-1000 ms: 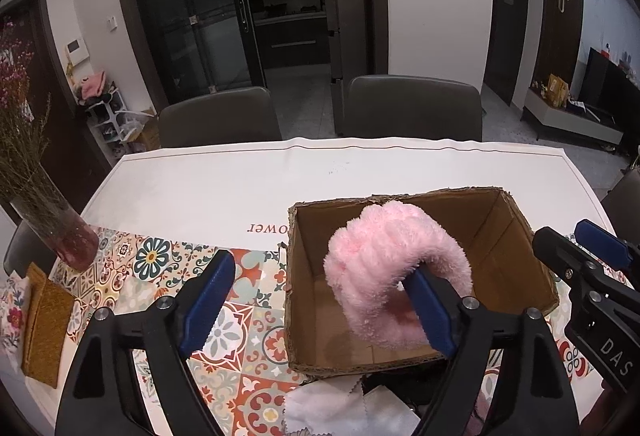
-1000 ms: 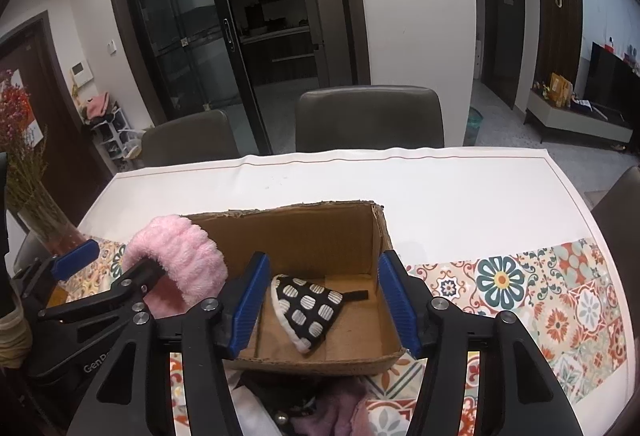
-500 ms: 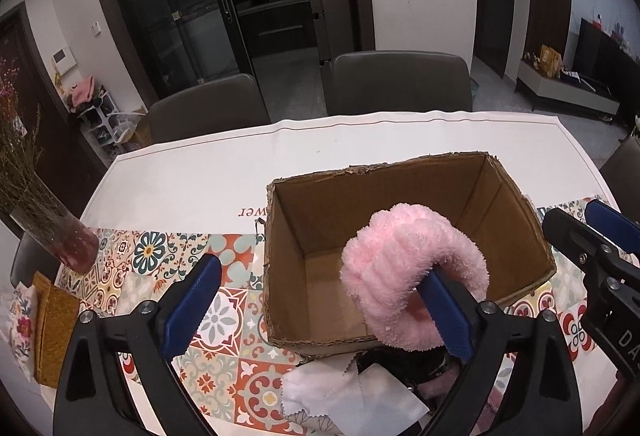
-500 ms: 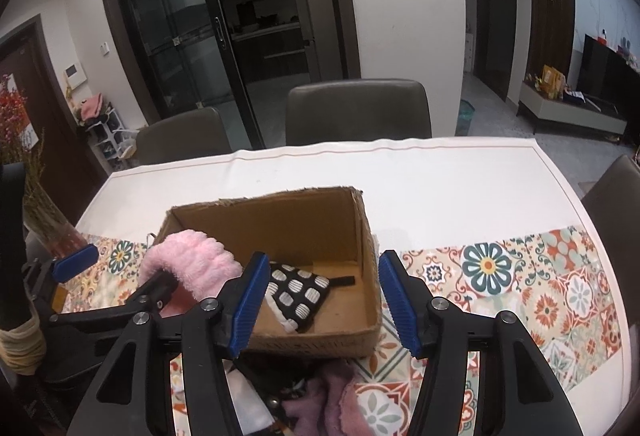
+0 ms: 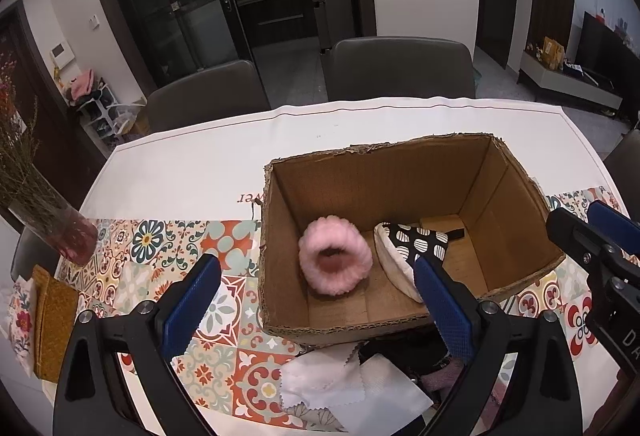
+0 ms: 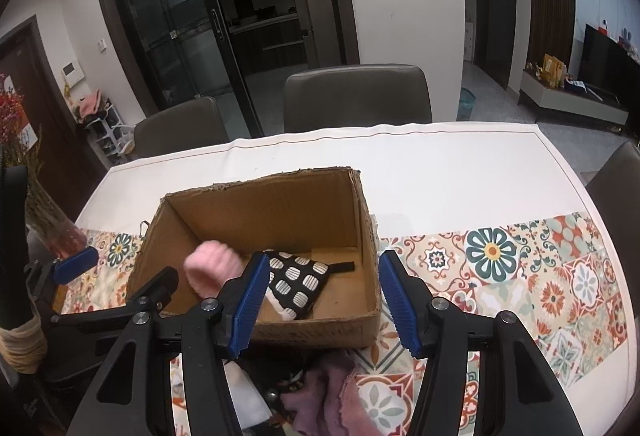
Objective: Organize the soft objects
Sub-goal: 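Lower the wristband into the box and open the left tool while the right tool releases the glove, then withdraw both tools from the box back toward the remaining pile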
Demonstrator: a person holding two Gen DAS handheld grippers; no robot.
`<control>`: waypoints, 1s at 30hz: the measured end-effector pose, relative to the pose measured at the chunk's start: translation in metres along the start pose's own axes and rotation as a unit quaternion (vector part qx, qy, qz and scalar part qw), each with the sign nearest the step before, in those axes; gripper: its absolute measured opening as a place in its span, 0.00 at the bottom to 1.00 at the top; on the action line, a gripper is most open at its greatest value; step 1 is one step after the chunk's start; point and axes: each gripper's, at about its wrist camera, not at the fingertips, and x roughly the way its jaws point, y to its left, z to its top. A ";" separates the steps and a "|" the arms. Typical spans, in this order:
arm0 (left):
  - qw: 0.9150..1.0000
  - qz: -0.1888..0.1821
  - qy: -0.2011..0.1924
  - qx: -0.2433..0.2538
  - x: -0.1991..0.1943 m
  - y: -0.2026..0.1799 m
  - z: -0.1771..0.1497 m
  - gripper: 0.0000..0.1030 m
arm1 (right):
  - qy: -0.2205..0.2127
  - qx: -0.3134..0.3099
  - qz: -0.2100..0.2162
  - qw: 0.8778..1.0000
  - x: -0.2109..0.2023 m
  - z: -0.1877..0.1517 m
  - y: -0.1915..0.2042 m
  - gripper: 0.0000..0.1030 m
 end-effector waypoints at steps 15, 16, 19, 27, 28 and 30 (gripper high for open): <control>1.000 0.004 -0.023 -0.011 -0.042 0.015 -0.019 0.96 | -0.022 -0.009 0.003 1.000 -0.043 -0.017 0.017 0.56; 1.000 0.004 -0.025 -0.012 -0.046 0.016 -0.022 0.96 | -0.024 -0.011 0.003 1.000 -0.047 -0.019 0.019 0.56; 0.999 0.006 -0.033 -0.017 -0.057 0.023 -0.028 0.96 | -0.028 -0.015 0.006 0.999 -0.055 -0.025 0.023 0.56; 0.999 0.011 -0.044 -0.027 -0.077 0.036 -0.047 0.96 | -0.038 -0.025 0.008 0.999 -0.073 -0.040 0.038 0.56; 0.998 0.012 -0.046 -0.029 -0.079 0.038 -0.051 0.96 | -0.038 -0.025 0.010 0.999 -0.074 -0.042 0.039 0.56; 0.998 0.014 -0.047 -0.032 -0.082 0.042 -0.057 0.96 | -0.036 -0.025 0.011 0.999 -0.074 -0.047 0.040 0.56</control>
